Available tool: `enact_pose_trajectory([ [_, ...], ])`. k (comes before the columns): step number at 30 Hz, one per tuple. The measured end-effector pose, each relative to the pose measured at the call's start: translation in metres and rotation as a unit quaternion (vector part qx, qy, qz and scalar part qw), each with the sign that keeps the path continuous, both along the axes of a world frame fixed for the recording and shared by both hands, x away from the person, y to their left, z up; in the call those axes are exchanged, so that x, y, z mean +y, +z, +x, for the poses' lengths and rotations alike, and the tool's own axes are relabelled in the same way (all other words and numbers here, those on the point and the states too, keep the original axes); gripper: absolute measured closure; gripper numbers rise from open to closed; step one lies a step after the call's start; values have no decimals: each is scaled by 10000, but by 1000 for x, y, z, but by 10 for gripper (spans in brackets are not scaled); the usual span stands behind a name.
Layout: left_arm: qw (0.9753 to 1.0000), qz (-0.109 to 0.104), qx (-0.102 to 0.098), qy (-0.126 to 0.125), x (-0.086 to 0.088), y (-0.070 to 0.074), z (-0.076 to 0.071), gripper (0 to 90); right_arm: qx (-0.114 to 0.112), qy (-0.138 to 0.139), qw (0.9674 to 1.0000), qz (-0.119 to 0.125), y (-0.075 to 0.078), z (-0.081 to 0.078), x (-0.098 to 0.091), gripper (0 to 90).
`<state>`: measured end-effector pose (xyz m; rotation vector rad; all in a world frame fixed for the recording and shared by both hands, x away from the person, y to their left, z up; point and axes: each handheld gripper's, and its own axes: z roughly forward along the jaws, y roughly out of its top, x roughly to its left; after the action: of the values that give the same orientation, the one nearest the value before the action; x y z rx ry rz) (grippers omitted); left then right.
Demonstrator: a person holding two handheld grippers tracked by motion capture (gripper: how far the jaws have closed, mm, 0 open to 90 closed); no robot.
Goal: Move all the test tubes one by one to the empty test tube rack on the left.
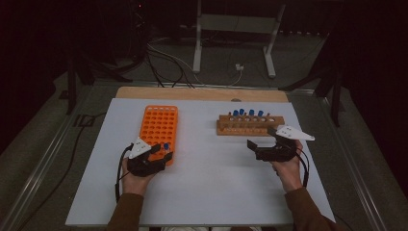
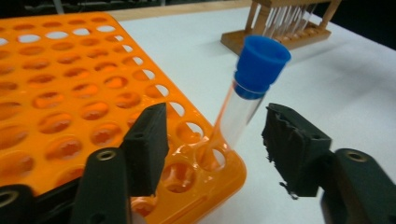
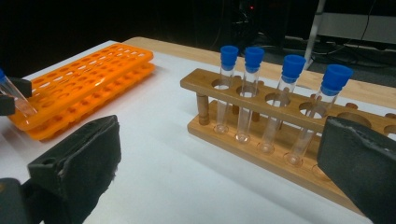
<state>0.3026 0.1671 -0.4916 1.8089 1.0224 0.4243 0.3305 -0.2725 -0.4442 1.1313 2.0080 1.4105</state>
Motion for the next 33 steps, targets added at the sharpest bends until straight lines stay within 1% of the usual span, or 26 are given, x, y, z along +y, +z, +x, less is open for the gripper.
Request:
enact_pose_trajectory([
  [2, 9998, -170, 43, -15, 4, 1, 1, 389, -6, -11, 10000, 9, 1, 0, 0, 0],
  [3, 9998, -198, 35, 15, 6, 1, 0, 368, -3, -14, 10000, 14, 2, 1, -1, 0],
  [4, 9998, -188, 21, 64, 7, 2, 0, 327, -22, -20, 10000, 20, 3, 1, -2, 0],
  [6, 9998, -198, -22, 58, 9, 3, -1, 253, -53, -63, 10000, 19, 4, 3, -4, 0],
  [9, 9997, -192, -106, 119, 11, 5, -3, 155, -39, -126, 9999, 48, 7, 8, -7, 0],
  [10, 9996, -228, -133, 141, 12, 6, -3, 122, -33, -122, 9999, 51, 8, 10, -8, 4],
  [12, 9994, -254, -157, 200, 13, 8, -4, 30, -63, -103, 9999, 51, 9, 15, -10, 5],
  [13, 9992, -270, -192, 229, 14, 9, -5, 11, -79, -107, 9999, 30, 9, 17, -10, 5],
  [16, 9985, -341, -273, 320, 17, 12, -6, 7, -76, -160, 9998, -17, 10, 25, -12, 4],
  [18, 9981, -375, -304, 379, 20, 13, -6, 7, -16, -254, 9997, -30, 11, 30, -14, 18],
  [21, 9978, -393, -284, 456, 22, 11, -6, 7, 45, -335, 9994, 117, 10, 39, -20, 39],
  [22, 9978, -372, -287, 475, 22, 10, -6, 7, 53, -406, 9990, 154, 9, 42, -22, 46],
  [24, 9975, -381, -298, 509, 23, 10, -7, 7, 93, -551, 9983, 173, 7, 48, -25, 57],
  [27, 9972, -382, -339, 554, 23, 11, -7, 7, 185, -593, 9978, 219, 5, 56, -26, 81],
  [29, 9971, -362, -344, 576, 23, 10, -7, 7, 192, -665, 9976, 56, 3, 62, -24, 89],
  [30, 9971, -361, -343, 582, 23, 10, -7, 8, 231, -686, 9974, -3, 2, 65, -24, 104],
  [32, 9972, -326, -319, 589, 22, 9, -7, 7, 338, -743, 9967, -11, -2, 71, -24, 157],
  [33, 9974, -298, -311, 578, 21, 8, -6, 7, 403, -753, 9963, 6, -5, 74, -25, 168],
])
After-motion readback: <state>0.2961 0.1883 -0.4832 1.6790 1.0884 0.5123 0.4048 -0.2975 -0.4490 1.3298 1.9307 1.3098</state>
